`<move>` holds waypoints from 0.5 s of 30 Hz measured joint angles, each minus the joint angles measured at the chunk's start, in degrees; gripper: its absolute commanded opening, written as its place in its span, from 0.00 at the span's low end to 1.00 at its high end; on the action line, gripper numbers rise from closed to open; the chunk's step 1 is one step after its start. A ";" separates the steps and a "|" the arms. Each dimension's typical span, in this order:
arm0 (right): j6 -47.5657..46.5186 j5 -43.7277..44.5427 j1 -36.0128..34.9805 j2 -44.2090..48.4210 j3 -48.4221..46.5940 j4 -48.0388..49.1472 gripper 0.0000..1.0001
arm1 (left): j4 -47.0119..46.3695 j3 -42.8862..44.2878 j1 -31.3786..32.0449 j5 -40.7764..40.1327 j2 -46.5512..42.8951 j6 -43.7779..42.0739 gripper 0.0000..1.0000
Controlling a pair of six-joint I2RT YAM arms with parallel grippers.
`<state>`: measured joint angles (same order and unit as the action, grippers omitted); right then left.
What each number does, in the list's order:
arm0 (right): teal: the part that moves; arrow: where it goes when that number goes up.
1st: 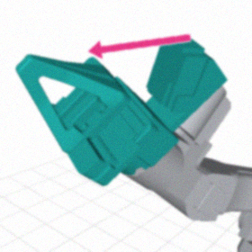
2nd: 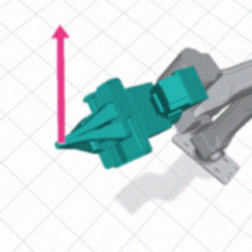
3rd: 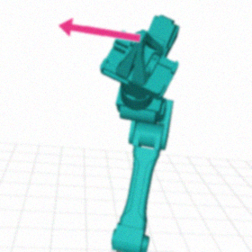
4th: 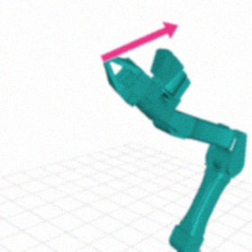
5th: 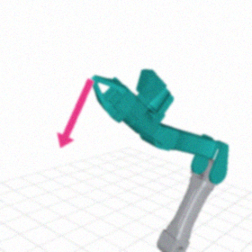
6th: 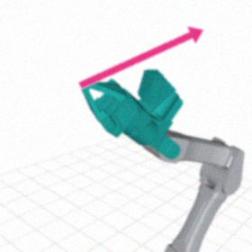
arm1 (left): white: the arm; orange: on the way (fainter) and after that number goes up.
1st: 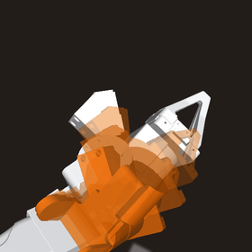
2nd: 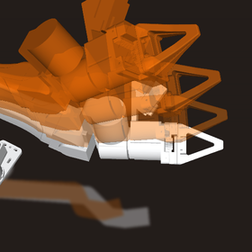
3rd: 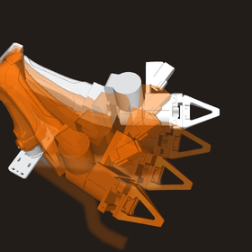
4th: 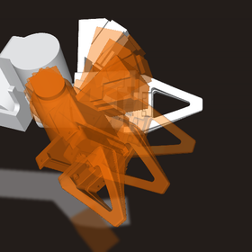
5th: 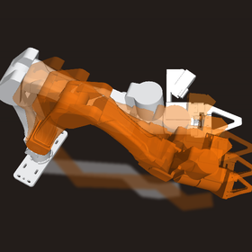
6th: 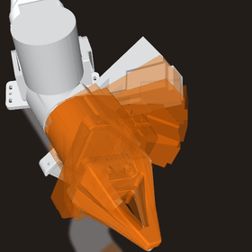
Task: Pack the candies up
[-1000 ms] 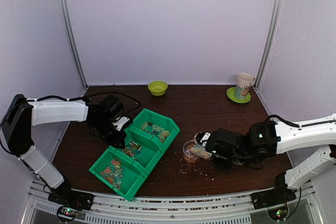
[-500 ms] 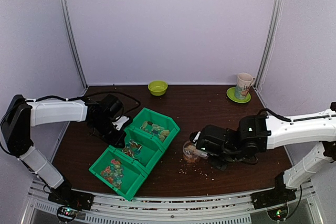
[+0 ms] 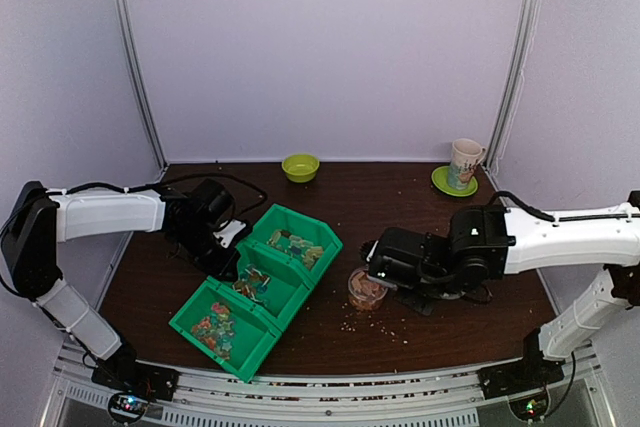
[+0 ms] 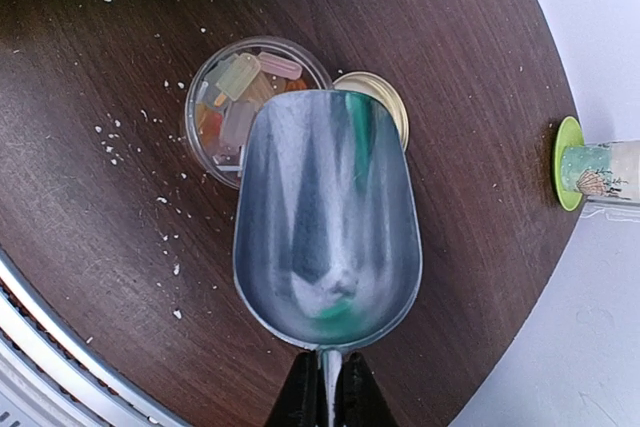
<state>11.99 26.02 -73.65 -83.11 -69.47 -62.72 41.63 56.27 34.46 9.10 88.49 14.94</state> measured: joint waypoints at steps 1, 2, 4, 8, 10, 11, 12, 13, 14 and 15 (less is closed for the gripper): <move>-0.07 0.28 0.00 0.00 -0.46 -0.50 0.00 | 0.00 0.00 0.00 0.00 0.00 0.00 0.00; -0.11 0.52 0.00 0.00 -0.72 -0.70 0.00 | 0.00 0.00 -0.02 0.00 0.00 0.00 0.00; -0.24 1.01 0.00 0.02 -1.31 -0.87 0.00 | 0.00 0.00 -0.02 0.00 0.00 0.00 0.00; -0.50 1.14 0.00 -0.04 -1.92 -0.79 0.00 | 0.00 0.00 -0.02 0.00 0.00 0.00 0.00; -0.98 1.16 0.00 -0.22 -1.97 -0.68 0.00 | 0.00 0.00 -0.02 -0.02 0.00 0.00 0.00; -1.16 1.16 0.00 -0.37 -2.05 -0.59 0.00 | 0.00 0.00 -0.02 -0.02 0.00 0.00 0.00; -1.33 1.16 0.00 -0.55 -2.29 -0.57 0.00 | 0.00 0.00 -0.02 -0.02 0.00 0.00 0.00; -1.55 1.16 0.00 -0.76 -2.60 -0.42 0.00 | 0.00 0.00 -0.02 -0.02 0.00 0.00 0.00; -1.77 1.16 0.00 -1.01 -3.10 -0.28 0.00 | 0.00 0.00 -0.02 -0.02 0.00 0.00 0.00; -2.05 1.16 0.00 -1.36 -3.80 -0.17 0.00 | 0.00 0.00 -0.02 -0.02 0.00 0.00 0.00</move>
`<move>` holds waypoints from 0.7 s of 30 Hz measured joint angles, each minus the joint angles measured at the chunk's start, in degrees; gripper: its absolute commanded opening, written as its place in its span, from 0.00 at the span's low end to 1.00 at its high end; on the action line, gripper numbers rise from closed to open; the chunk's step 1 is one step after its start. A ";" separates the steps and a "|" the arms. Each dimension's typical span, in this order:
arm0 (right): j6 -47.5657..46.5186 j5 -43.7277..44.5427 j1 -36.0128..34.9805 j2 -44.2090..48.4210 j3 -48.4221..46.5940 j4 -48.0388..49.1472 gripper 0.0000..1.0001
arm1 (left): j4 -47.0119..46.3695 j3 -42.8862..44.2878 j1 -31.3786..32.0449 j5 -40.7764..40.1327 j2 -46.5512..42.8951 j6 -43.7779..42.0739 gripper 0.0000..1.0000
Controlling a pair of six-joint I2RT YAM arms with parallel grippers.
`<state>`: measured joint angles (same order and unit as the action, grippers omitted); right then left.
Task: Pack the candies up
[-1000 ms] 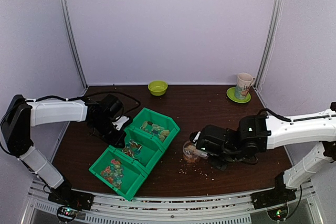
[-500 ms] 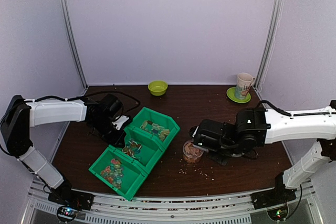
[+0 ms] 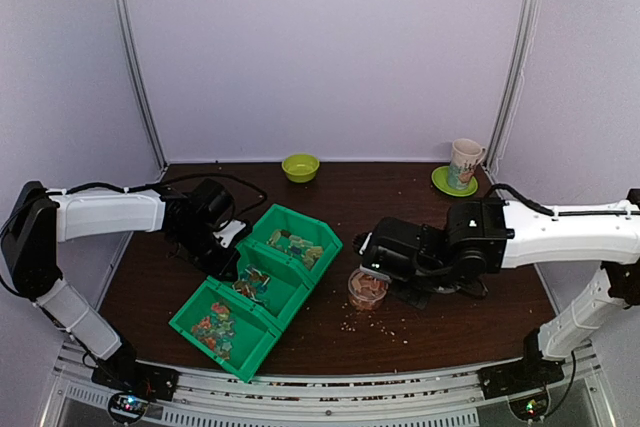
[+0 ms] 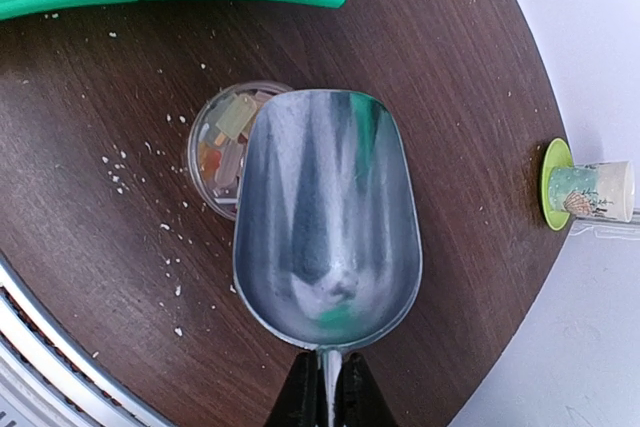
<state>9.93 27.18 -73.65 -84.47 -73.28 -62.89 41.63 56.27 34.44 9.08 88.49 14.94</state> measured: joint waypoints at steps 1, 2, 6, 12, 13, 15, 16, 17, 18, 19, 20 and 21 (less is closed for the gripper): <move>-0.42 0.02 0.00 -0.42 -0.83 0.15 0.00 | 0.00 0.00 0.00 0.00 0.00 0.00 0.00; -0.83 0.02 0.00 -1.01 -1.99 0.26 0.00 | 0.00 0.00 0.00 0.00 0.00 0.00 0.00; -2.49 0.22 0.00 -3.96 -6.82 0.92 0.00 | 0.00 0.00 0.00 0.00 0.00 0.00 0.00; -5.14 2.82 0.00 -11.54 -15.58 -0.46 0.00 | -0.07 0.00 -0.04 1.97 0.11 -0.04 0.00; -5.42 3.63 0.00 -13.03 -16.92 -0.70 0.00 | -0.17 -0.02 -0.17 3.39 0.24 0.00 0.00; -5.60 4.57 0.02 -14.58 -17.90 -0.63 0.00 | -0.79 -0.02 -0.31 6.91 0.74 0.00 0.00; -5.57 4.83 0.07 -14.80 -17.99 -0.66 0.00 | -1.42 -0.04 -0.42 9.16 1.31 0.09 0.00; -5.49 4.85 0.20 -14.78 -17.99 -0.68 0.00 | -2.12 -0.13 -0.50 11.41 2.05 0.31 0.00; -5.31 4.85 0.31 -14.49 -17.99 -0.50 0.00 | -2.95 -0.42 -0.63 13.62 2.91 0.63 0.00; -5.18 4.81 0.48 -14.08 -17.97 -0.22 0.00 | -3.89 -0.79 -0.79 16.02 3.98 1.11 0.00; -5.05 4.70 0.79 -13.44 -17.94 0.13 0.00 | -5.01 -1.29 -1.01 18.62 5.38 1.86 0.00; -4.96 4.57 1.11 -12.74 -17.94 0.48 0.00 | -5.77 -1.75 -1.14 20.33 6.51 2.40 0.00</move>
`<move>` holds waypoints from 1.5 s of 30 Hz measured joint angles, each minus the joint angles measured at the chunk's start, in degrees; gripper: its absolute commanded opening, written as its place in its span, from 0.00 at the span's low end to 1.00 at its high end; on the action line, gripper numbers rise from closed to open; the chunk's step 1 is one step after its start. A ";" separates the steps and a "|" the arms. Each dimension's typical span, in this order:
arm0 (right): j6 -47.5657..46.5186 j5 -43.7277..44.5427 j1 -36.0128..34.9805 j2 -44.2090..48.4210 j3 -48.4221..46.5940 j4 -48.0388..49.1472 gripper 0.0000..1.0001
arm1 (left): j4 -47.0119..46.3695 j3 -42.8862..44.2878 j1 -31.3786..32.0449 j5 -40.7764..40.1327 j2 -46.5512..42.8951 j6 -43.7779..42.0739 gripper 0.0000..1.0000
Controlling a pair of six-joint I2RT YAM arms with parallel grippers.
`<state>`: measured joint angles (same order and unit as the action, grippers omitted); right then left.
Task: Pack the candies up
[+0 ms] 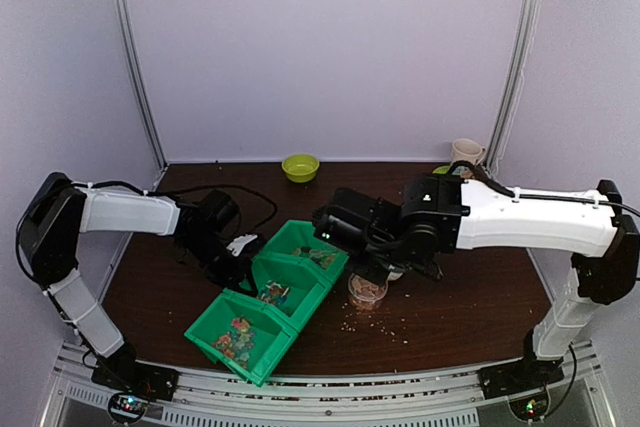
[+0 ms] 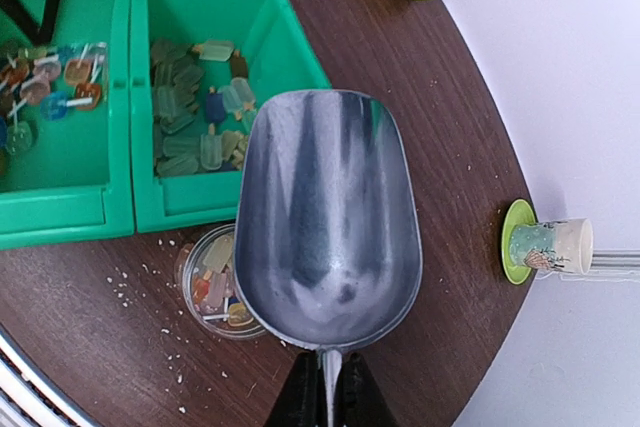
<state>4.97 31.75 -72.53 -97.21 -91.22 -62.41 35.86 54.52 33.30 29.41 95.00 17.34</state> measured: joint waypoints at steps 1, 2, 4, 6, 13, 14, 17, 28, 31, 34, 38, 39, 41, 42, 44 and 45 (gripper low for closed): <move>0.15 -0.04 0.31 0.76 0.00 0.39 0.00 | -0.57 -0.46 -0.11 1.62 1.38 0.68 0.00; 0.31 -0.15 0.52 1.57 0.00 0.68 0.00 | -1.01 -0.83 -0.13 2.47 2.21 0.87 0.00; 0.57 -0.22 0.90 2.84 0.00 0.94 0.00 | -2.36 -1.16 -0.26 4.13 2.82 1.16 0.00; 0.79 -0.22 1.05 3.37 0.00 0.96 0.00 | -2.64 -1.16 -0.33 5.20 2.84 2.34 0.00; 0.52 -1.55 1.05 3.13 -0.02 0.96 0.00 | -1.75 -0.28 -0.42 4.02 3.08 2.34 0.00; 0.37 -1.84 1.05 2.93 -0.07 0.94 0.00 | -1.33 0.00 -0.42 2.93 3.04 2.01 0.00; -0.26 -2.62 1.05 0.74 -1.68 -0.11 0.00 | 0.33 1.11 -0.37 -2.47 2.27 1.25 0.00; -2.64 -3.43 1.03 -9.40 -7.10 -4.42 0.00 | 5.49 2.34 1.38 -17.18 -2.12 -0.33 0.00; -3.58 -3.32 1.05 -11.41 -9.11 -5.62 0.00 | 6.27 2.51 2.62 -18.53 -2.12 -0.87 0.00; -4.35 -3.15 1.05 -13.73 -11.67 -6.99 0.00 | 6.64 2.51 3.32 -19.32 -2.12 -1.25 0.00; -5.29 -2.91 1.05 -17.33 -14.78 -9.38 0.00 | 7.19 2.86 3.80 -20.04 -2.12 -1.44 0.00; -5.60 -2.80 1.05 -18.27 -15.43 -10.08 0.00 | 7.32 3.04 3.89 -20.33 -2.12 -1.51 0.00; -6.23 -2.71 1.05 -20.00 -16.63 -11.28 0.00 | 7.30 3.23 4.20 -20.74 -2.12 -1.68 0.00; -6.38 -2.64 1.05 -20.74 -17.18 -11.74 0.00 | 7.28 3.28 4.44 -20.92 -2.12 -1.79 0.00; -6.88 -2.45 1.05 -22.60 -19.08 -12.90 0.00 | 7.45 3.28 4.98 -21.29 -2.12 -2.03 0.00; -7.19 -2.38 1.05 -23.58 -20.22 -13.60 0.00 | 7.54 3.28 5.22 -21.38 -2.16 -2.08 0.00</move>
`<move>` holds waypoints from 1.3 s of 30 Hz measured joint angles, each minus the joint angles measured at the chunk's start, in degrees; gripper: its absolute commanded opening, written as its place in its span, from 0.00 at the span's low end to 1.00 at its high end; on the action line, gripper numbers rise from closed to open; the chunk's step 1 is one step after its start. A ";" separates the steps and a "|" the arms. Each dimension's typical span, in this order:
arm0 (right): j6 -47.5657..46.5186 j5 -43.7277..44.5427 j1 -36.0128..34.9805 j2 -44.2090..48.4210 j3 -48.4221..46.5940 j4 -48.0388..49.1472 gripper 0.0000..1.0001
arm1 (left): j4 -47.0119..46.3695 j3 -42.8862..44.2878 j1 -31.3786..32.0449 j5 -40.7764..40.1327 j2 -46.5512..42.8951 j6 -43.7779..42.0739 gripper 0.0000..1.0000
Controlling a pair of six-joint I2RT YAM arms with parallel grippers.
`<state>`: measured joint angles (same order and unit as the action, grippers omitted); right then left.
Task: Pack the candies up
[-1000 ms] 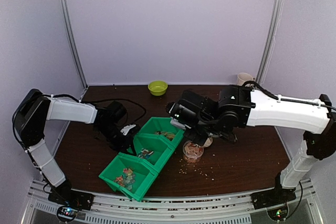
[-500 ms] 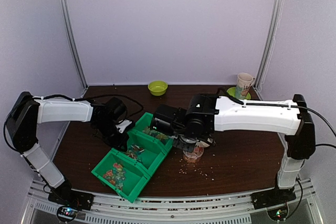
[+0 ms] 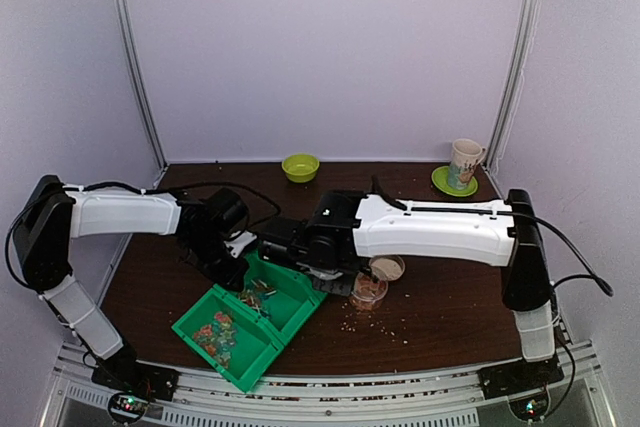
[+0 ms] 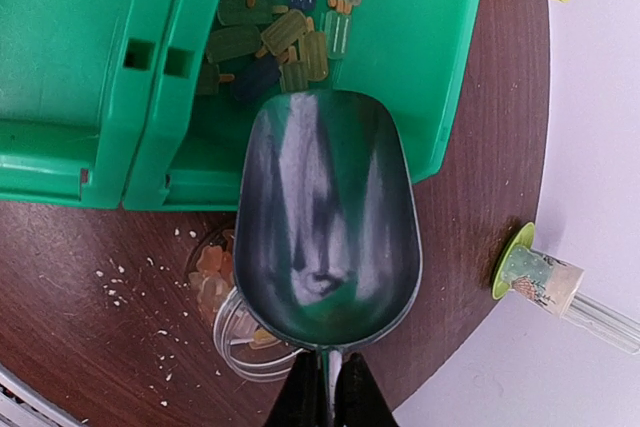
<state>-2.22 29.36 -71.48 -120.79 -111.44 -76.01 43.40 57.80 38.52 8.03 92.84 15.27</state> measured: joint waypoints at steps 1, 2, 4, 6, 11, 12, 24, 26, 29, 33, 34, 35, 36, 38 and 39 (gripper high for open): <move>-0.28 0.02 0.00 -0.87 -1.01 -0.44 0.00 | 0.04 0.00 0.22 -0.11 -0.04 -0.07 0.00; -0.48 0.04 0.07 -1.95 -2.16 -0.90 0.00 | 0.04 0.00 0.33 -0.17 -0.09 -0.20 0.00; -0.87 0.02 0.20 -3.67 -3.87 -1.29 0.00 | 0.11 0.00 0.59 -0.35 -0.28 -0.44 0.00; -1.14 -0.02 0.44 -4.92 -4.92 -1.36 0.00 | 0.31 0.00 0.81 -0.52 -0.44 -0.68 0.00; -1.97 -1.38 1.38 -6.91 -6.97 -1.64 0.00 | 1.33 0.00 1.07 -1.27 -0.55 -0.81 0.00; -2.16 -1.81 1.57 -7.37 -7.67 -1.64 0.00 | 1.49 0.00 1.07 -1.40 -0.59 -0.81 0.00; -1.14 -13.49 5.18 -6.62 -6.05 9.92 0.00 | 3.43 -0.09 0.85 -1.92 -1.49 0.26 0.00; -0.55 -15.21 5.92 -6.27 -5.16 12.20 0.00 | 3.65 -0.17 0.81 -1.88 -1.70 0.28 0.00; 0.52 -17.84 6.88 -6.36 -4.42 15.63 0.00 | 3.96 -0.28 0.83 -1.64 -1.99 0.28 0.00; 2.56 -21.92 7.80 -6.43 -2.93 19.98 0.00 | 4.52 -0.59 0.83 -1.33 -2.49 0.20 0.00; 3.04 -22.73 8.04 -6.43 -2.01 21.27 0.00 | 4.72 -0.66 0.87 -1.36 -2.69 0.44 0.00; 3.43 -23.52 8.26 -6.36 -1.16 22.64 0.00 | 4.72 -0.83 0.83 -1.16 -2.75 0.66 0.00; 3.78 -24.04 8.37 -6.34 -0.57 24.00 0.00 | 4.70 -0.94 0.74 -1.01 -2.84 0.70 0.00; 4.13 -24.59 8.50 -6.25 0.31 25.59 0.00 | 4.76 -1.16 0.59 -0.98 -3.02 1.20 0.00; 4.15 -24.68 8.52 -6.12 0.74 26.18 0.00 | 4.76 -1.22 0.55 -0.98 -3.06 1.27 0.00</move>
<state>1.93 4.69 -62.96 -126.91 -110.69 -49.82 48.16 56.58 39.07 7.05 89.78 16.53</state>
